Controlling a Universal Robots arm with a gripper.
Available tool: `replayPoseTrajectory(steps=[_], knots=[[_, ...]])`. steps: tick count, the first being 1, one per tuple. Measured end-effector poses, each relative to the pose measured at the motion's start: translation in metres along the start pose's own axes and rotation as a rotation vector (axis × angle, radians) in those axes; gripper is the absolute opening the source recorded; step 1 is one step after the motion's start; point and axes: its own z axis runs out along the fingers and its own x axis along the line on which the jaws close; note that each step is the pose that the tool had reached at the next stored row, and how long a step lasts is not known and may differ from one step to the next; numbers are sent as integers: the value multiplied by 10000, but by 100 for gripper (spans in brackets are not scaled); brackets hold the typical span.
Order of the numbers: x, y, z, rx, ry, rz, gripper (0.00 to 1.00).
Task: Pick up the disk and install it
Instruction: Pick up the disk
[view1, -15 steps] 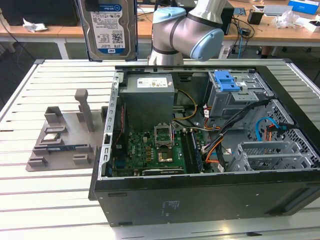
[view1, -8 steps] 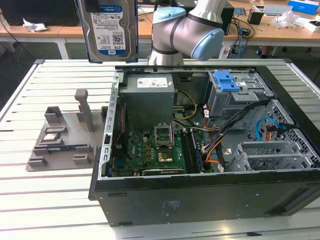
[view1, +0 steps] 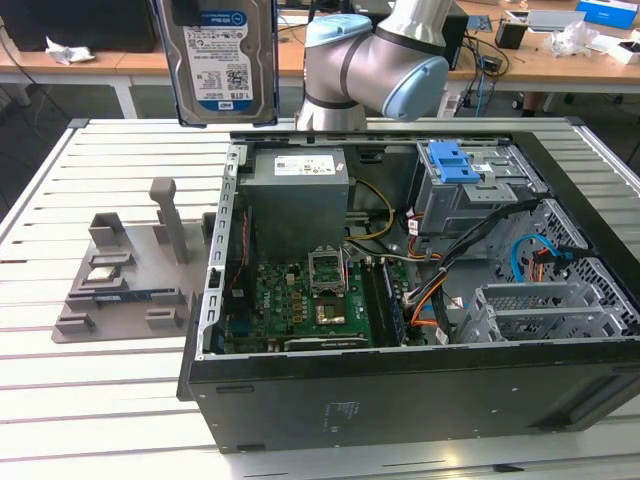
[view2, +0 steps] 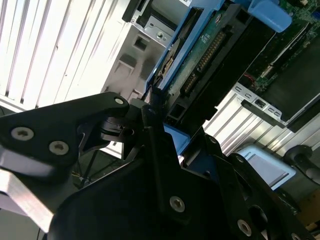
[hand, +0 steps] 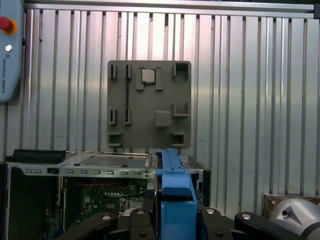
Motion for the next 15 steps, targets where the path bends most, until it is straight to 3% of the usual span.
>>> replayPoseTrajectory(steps=[15], knots=[[38,-35,0,0,0,0,36]])
